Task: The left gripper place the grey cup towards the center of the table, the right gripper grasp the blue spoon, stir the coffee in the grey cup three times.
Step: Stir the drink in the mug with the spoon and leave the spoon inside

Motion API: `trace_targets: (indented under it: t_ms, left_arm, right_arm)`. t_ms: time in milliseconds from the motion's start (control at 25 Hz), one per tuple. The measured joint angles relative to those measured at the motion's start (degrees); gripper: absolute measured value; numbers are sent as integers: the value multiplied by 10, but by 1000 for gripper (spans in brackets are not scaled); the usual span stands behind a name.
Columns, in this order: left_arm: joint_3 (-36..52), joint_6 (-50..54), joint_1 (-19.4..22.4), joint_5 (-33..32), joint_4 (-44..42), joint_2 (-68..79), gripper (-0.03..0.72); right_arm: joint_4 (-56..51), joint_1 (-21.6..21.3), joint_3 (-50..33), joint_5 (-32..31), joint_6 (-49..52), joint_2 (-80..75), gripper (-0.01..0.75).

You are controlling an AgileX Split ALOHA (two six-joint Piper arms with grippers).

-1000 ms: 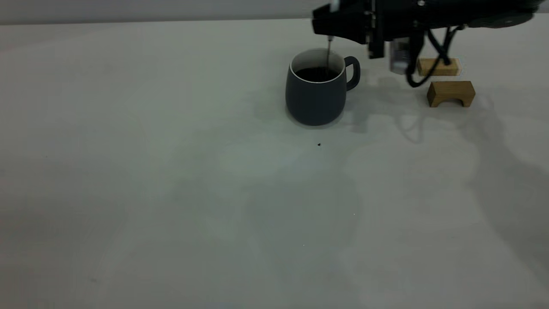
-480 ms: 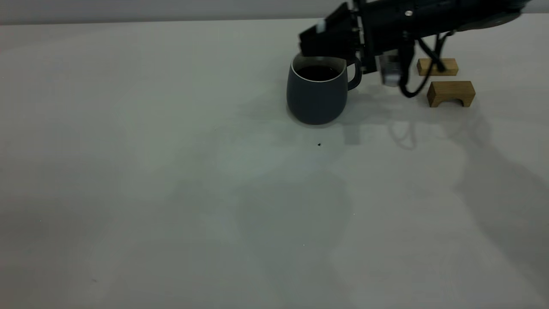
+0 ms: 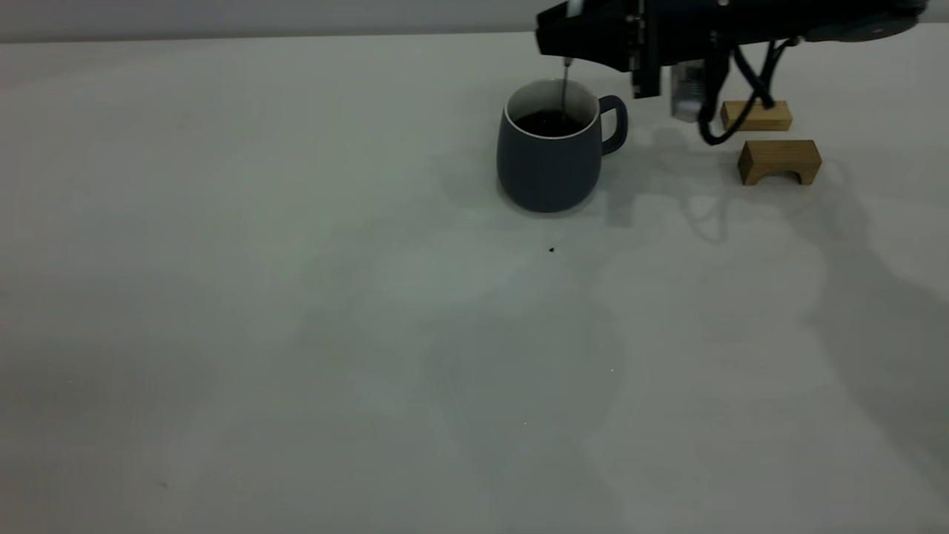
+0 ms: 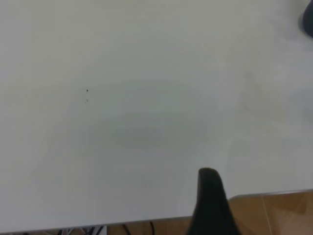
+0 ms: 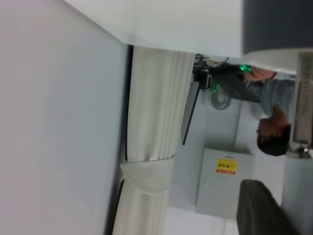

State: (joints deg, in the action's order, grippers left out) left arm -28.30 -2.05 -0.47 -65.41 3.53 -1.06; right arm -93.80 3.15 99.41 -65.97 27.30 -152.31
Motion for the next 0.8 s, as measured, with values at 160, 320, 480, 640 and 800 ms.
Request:
trace_targets:
  t_ms: [160, 320, 480, 640, 800]
  left_arm:
    - [0, 0, 0, 0, 0, 0, 585]
    - [0, 0, 0, 0, 0, 0, 585]
    - [0, 0, 0, 0, 0, 0, 585]
    - [0, 0, 0, 0, 0, 0, 585]
    - [0, 0, 0, 0, 0, 0, 585]
  right_arm:
    - [42, -14, 0, -2, -5, 0, 112]
    - [78, -9, 0, -2, -6, 0, 112]
    - [68, 17, 0, -2, -6, 0, 112]
    - [20, 39, 0, -2, -6, 0, 112]
    - [-34, 43, 0, 3, -15, 0, 112]
